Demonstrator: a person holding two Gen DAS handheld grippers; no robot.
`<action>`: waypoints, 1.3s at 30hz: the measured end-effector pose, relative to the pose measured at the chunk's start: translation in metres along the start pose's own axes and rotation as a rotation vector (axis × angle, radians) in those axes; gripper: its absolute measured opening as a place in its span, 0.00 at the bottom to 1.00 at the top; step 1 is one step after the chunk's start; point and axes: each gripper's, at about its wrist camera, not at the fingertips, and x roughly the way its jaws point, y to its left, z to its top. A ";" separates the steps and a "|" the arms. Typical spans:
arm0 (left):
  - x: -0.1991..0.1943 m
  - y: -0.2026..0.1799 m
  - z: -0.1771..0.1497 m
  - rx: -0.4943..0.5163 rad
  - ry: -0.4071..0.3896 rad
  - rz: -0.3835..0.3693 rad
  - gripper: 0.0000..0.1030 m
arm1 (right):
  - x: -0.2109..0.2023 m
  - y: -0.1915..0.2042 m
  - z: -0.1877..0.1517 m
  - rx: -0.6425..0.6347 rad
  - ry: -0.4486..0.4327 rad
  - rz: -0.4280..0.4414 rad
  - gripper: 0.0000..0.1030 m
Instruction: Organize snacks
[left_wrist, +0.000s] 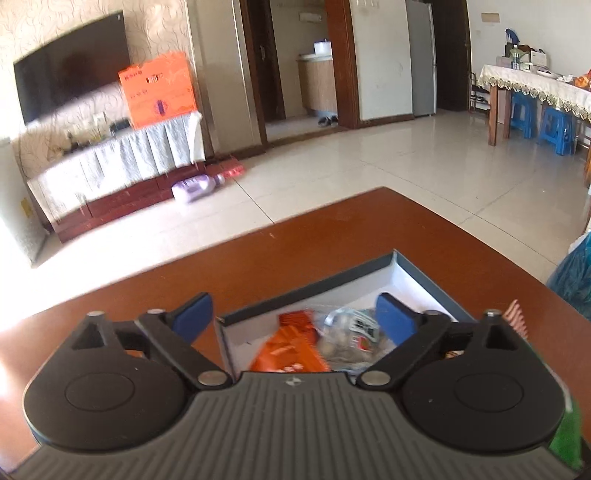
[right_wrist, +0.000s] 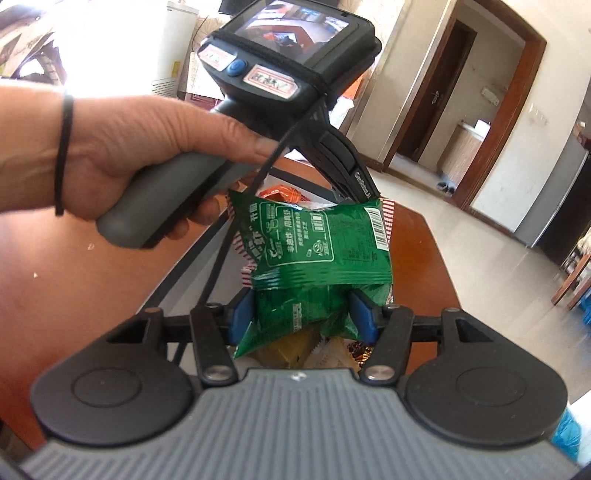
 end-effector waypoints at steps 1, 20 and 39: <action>-0.004 0.002 0.001 0.013 -0.017 0.016 0.95 | -0.003 0.004 -0.002 -0.016 -0.007 -0.007 0.61; -0.106 0.038 -0.002 -0.090 -0.115 0.044 0.99 | -0.046 -0.004 -0.021 0.132 -0.140 0.088 0.69; -0.276 0.067 -0.058 -0.246 -0.099 0.162 1.00 | -0.151 -0.006 -0.045 0.403 -0.264 0.096 0.70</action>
